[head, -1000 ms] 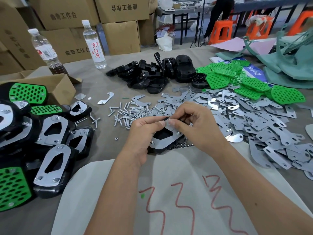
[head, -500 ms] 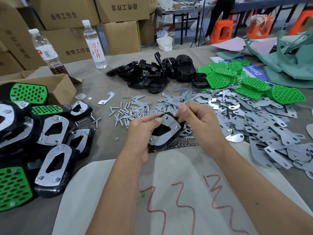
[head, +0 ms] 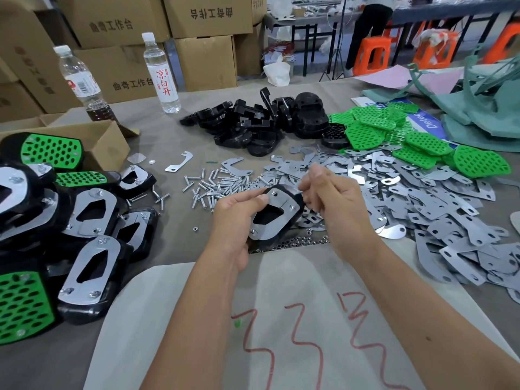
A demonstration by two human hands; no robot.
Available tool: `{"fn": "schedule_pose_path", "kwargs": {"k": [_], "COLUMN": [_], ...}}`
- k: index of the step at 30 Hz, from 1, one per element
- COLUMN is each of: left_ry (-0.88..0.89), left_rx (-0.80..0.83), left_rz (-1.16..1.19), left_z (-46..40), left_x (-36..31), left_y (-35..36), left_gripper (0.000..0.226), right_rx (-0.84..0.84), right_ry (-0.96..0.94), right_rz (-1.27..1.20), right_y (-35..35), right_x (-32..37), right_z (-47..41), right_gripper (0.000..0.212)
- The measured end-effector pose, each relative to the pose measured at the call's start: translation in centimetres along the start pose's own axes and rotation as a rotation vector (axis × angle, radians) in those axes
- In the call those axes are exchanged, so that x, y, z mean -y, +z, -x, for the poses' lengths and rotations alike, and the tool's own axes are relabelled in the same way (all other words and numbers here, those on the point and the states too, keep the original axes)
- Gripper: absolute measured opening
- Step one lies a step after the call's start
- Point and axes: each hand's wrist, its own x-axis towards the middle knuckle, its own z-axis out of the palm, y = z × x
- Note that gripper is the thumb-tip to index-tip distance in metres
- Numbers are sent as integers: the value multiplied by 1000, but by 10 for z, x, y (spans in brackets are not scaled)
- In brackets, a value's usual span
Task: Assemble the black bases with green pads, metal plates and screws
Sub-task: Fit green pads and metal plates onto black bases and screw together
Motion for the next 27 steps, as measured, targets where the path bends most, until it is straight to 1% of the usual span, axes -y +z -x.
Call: {"fn": "schedule_pose_path", "kwargs": {"k": [1, 2, 4, 5, 8, 9, 10, 11, 13, 14, 16, 18, 20, 21, 23, 25, 27], "left_ry": [-1, 5, 34, 48, 35, 18, 9, 15, 48, 66, 88, 84, 70, 65, 55, 46, 38], "left_rx": [-3, -3, 3, 11, 23, 3, -24, -51, -93, -111, -122, -86, -74, -76, -71, -57, -39], "left_rz": [5, -5, -35, -48, -21, 33, 97, 153, 255, 322, 524, 740, 875, 904, 917, 931, 928], "left_z": [0, -1, -2, -2, 1, 1, 0, -2, -7, -8, -8, -8, -10, -10, -8, -7, -7], "left_x": [0, 1, 2, 3, 4, 2, -1, -3, -7, -9, -11, -15, -18, -19, -20, -21, -21], "left_y": [0, 0, -1, 0, 2, 2, 1, 0, -6, -8, -11, -14, -19, -21, -22, -24, -23], "left_gripper": [17, 17, 17, 17, 17, 16, 16, 17, 18, 18, 18, 29, 39, 41, 40, 37, 36], "right_rx": [-4, 18, 99, 100, -72, -101, -102, -80, 16, 94, 301, 481, 511, 508, 526, 532, 528], "right_ry": [-2, -11, -29, -21, 12, 12, 4, -22, -99, -116, -130, -162, -153, -158, -176, -184, -189], "right_rz": [-8, 35, 129, 116, 14, -7, -2, 50, 253, 338, 513, 726, 853, 884, 915, 870, 813], "right_y": [-2, -1, 2, 4, 2, -1, -3, -5, -7, -5, 0, 8, 20, 26, 39, 46, 46], "right_x": [-1, 0, 0, -1, 0, -1, -2, -3, -6, -6, -3, -2, 0, 2, 3, 4, 4], "right_z": [0, 1, 1, 0, -4, -5, -5, -5, -3, -3, -1, 2, 4, 4, 4, 5, 6], "right_gripper": [55, 50, 39, 39, 60, 62, 59, 53, 33, 22, 3, 24, 40, 43, 38, 27, 22]}}
